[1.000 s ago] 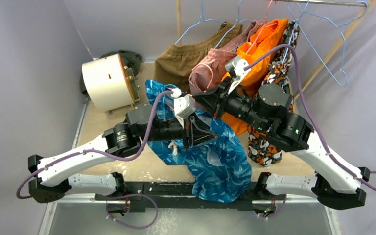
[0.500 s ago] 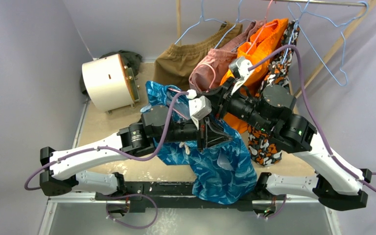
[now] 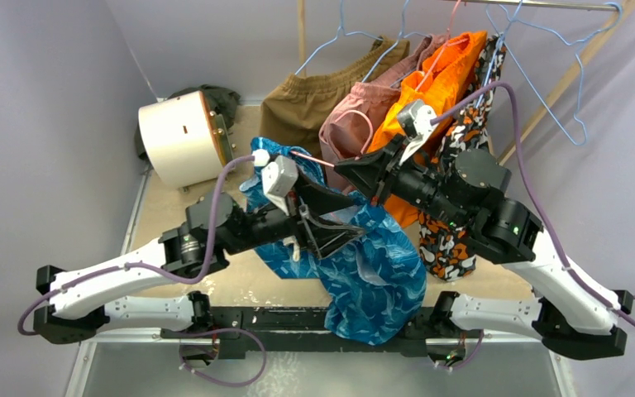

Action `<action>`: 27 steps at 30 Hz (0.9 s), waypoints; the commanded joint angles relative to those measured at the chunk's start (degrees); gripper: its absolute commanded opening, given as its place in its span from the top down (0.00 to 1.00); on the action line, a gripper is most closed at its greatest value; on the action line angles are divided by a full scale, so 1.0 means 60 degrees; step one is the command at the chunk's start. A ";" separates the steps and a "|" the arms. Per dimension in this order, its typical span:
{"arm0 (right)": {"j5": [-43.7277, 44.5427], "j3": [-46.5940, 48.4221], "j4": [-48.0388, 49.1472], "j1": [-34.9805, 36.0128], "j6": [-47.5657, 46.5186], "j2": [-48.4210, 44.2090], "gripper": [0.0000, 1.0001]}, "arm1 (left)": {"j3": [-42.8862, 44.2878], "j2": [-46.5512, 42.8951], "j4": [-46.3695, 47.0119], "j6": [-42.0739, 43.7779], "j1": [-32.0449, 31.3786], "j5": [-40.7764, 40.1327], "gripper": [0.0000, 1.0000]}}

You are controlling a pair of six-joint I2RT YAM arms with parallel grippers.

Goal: Place the shorts on the hanger
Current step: Hang the shorts on the hanger.

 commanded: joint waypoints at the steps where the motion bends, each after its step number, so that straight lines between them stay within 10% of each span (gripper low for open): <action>1: -0.0166 0.0198 0.0719 0.0033 0.0149 -0.0425 1.00 | -0.0693 -0.1359 0.0095 -0.0586 -0.0007 -0.0367 0.32; 13: -0.0501 -0.0218 0.1250 0.0029 -0.0256 -0.1322 1.00 | -0.1968 -0.4545 -0.3101 -0.2499 -0.0006 -0.3416 0.26; 27: -0.1903 0.0290 0.3063 0.0025 -0.0650 -0.1832 1.00 | -0.1087 -0.3008 -0.2529 -0.2968 -0.0007 -0.1917 0.32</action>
